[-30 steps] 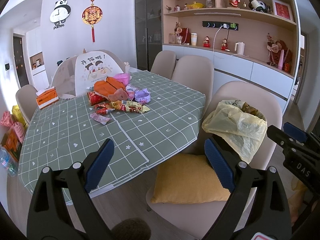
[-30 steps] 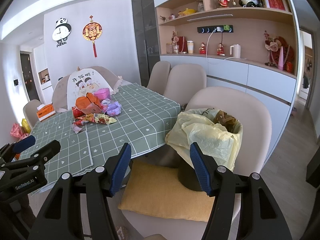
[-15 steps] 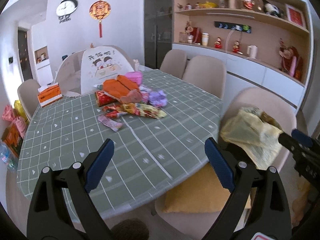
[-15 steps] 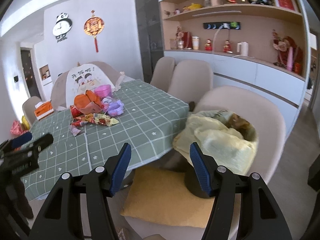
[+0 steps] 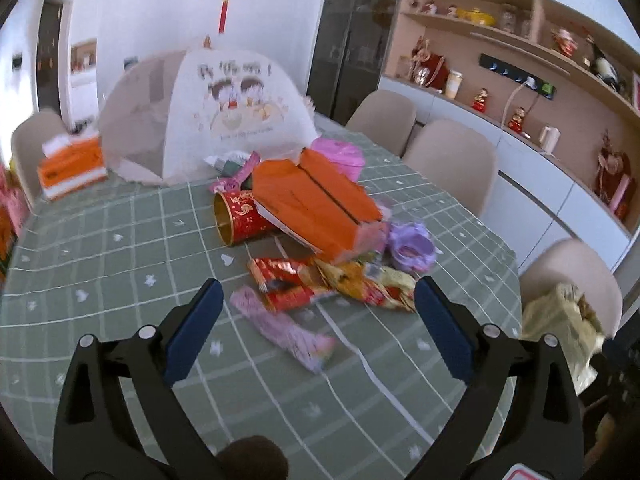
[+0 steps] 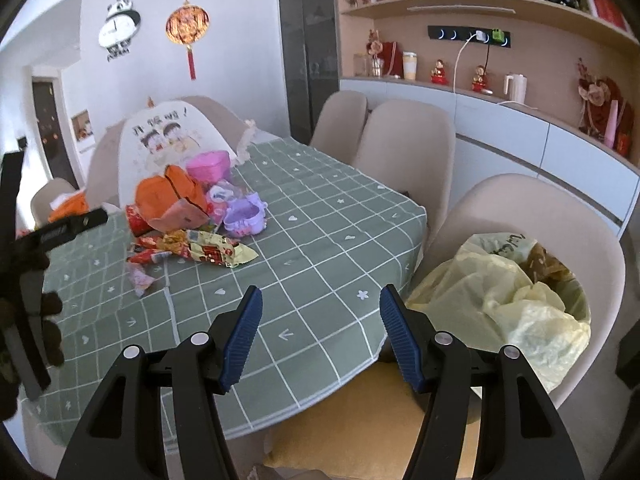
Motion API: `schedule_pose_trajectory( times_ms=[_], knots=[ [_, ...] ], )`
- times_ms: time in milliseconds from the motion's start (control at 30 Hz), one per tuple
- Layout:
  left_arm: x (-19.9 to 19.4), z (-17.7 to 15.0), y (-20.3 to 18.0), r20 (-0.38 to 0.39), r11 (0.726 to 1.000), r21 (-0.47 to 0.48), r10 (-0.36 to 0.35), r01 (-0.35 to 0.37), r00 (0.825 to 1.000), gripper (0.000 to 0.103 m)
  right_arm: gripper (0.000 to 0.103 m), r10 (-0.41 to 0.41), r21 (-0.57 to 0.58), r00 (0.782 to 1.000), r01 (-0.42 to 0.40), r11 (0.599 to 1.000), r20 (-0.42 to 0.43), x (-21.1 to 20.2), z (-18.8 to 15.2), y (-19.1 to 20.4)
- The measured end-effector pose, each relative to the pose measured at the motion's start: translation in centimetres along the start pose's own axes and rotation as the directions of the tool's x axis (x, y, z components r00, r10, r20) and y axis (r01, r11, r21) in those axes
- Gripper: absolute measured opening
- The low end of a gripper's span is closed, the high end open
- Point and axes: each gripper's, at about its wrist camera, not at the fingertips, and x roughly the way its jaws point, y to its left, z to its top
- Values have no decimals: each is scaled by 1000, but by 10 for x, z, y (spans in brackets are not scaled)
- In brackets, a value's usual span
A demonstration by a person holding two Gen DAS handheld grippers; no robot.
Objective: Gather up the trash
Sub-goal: 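Reach the left tool to the orange paper bag and grasp it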
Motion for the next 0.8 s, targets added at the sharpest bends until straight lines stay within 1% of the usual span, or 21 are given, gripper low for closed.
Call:
schedule_pose_trajectory(
  times_ms=[67, 167, 233, 300, 367, 400, 467, 533, 600, 667, 700, 767, 800],
  knots=[
    [23, 14, 11, -43, 1000, -23, -21, 20, 999, 92, 58, -27, -7, 999, 27, 1000, -18, 8, 2, 10],
    [53, 31, 18, -98, 998, -27, -54, 51, 994, 90, 58, -60, -5, 996, 59, 998, -59, 22, 4, 23],
    [75, 41, 22, -142, 996, -43, -77, 72, 987, 81, 58, -76, 2, 993, 77, 997, -85, 30, 5, 30],
    [94, 48, 26, -174, 994, -71, -95, 84, 980, 76, 58, -88, 6, 991, 89, 996, -97, 35, 7, 36],
    [114, 51, 33, -214, 989, -114, -117, 94, 970, 71, 58, -102, 4, 988, 103, 995, -112, 39, 7, 43],
    [125, 52, 37, -239, 984, -148, -137, 103, 961, 68, 58, -112, -3, 986, 113, 994, -120, 41, 7, 48],
    [138, 52, 44, -268, 974, -195, -169, 119, 948, 66, 58, -130, -23, 983, 128, 991, -130, 44, 4, 55],
    [146, 52, 50, -285, 964, -235, -190, 124, 939, 60, 58, -154, -49, 976, 148, 988, -151, 47, -1, 63],
    [151, 50, 54, -295, 947, -282, -240, 155, 925, 60, 58, -167, -66, 971, 158, 985, -172, 51, -6, 68],
    [156, 51, 57, -302, 935, -305, -277, 183, 912, 54, 58, -173, -76, 967, 161, 984, -190, 55, -11, 70],
    [156, 52, 57, -305, 931, -313, -286, 188, 909, 49, 58, -168, -81, 964, 154, 985, -206, 58, -13, 70],
    [159, 56, 59, -307, 924, -330, -296, 191, 904, 44, 58, -159, -90, 963, 142, 986, -220, 61, -16, 71],
    [159, 59, 60, -304, 917, -343, -312, 201, 900, 37, 58, -154, -96, 963, 135, 986, -223, 62, -17, 70]
  ],
)
